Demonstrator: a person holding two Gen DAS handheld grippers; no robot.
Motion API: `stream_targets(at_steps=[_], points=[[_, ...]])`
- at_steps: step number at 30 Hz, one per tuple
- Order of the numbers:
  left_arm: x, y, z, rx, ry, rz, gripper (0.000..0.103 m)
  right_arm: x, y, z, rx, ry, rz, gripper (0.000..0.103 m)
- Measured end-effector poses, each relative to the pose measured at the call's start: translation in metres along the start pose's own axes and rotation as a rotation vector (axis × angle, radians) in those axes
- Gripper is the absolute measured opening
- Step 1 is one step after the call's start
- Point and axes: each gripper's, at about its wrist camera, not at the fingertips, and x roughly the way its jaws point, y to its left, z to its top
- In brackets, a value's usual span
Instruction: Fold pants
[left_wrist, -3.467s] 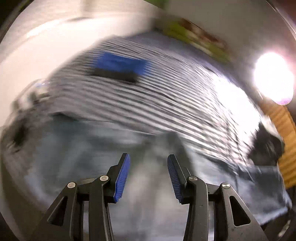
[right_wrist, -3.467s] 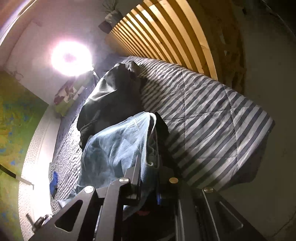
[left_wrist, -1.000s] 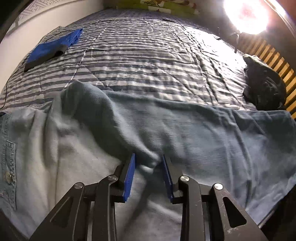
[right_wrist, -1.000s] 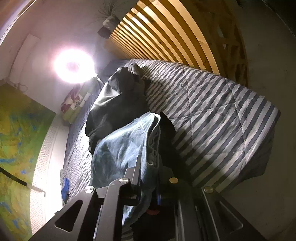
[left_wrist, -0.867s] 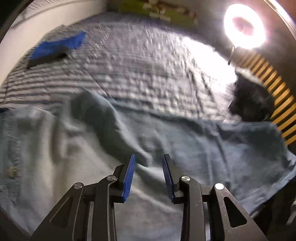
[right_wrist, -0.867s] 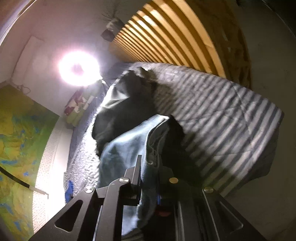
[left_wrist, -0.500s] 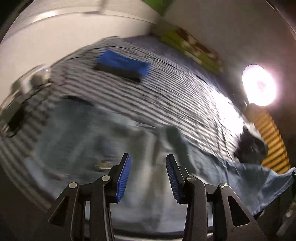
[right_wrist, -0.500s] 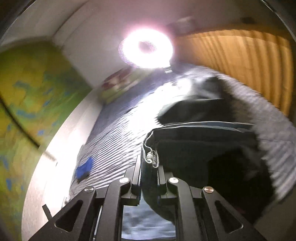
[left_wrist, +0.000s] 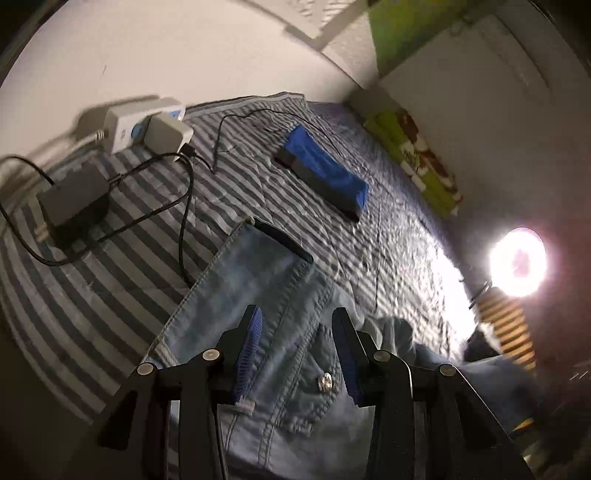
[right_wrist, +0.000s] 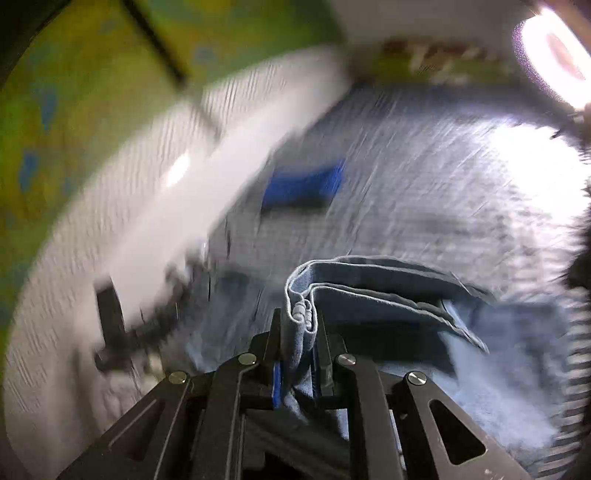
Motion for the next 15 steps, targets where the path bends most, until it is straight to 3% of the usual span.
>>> stream_targets(at_steps=[3, 7, 10, 15], points=[[0.012, 0.016, 0.001, -0.037, 0.009, -0.050, 0.043, 0.070, 0.025, -0.037, -0.068, 0.151, -0.039, 0.010], [0.023, 0.032, 0.003, -0.080, 0.024, -0.095, 0.043, 0.108, 0.030, -0.059, -0.076, 0.201, -0.084, 0.011], [0.028, 0.040, 0.005, -0.091, 0.023, -0.068, 0.043, 0.109, 0.031, -0.058, -0.096, 0.168, -0.115, 0.011], [0.023, 0.047, 0.010, -0.110, 0.007, -0.112, 0.043, 0.073, 0.046, -0.034, -0.138, 0.011, -0.127, 0.011]])
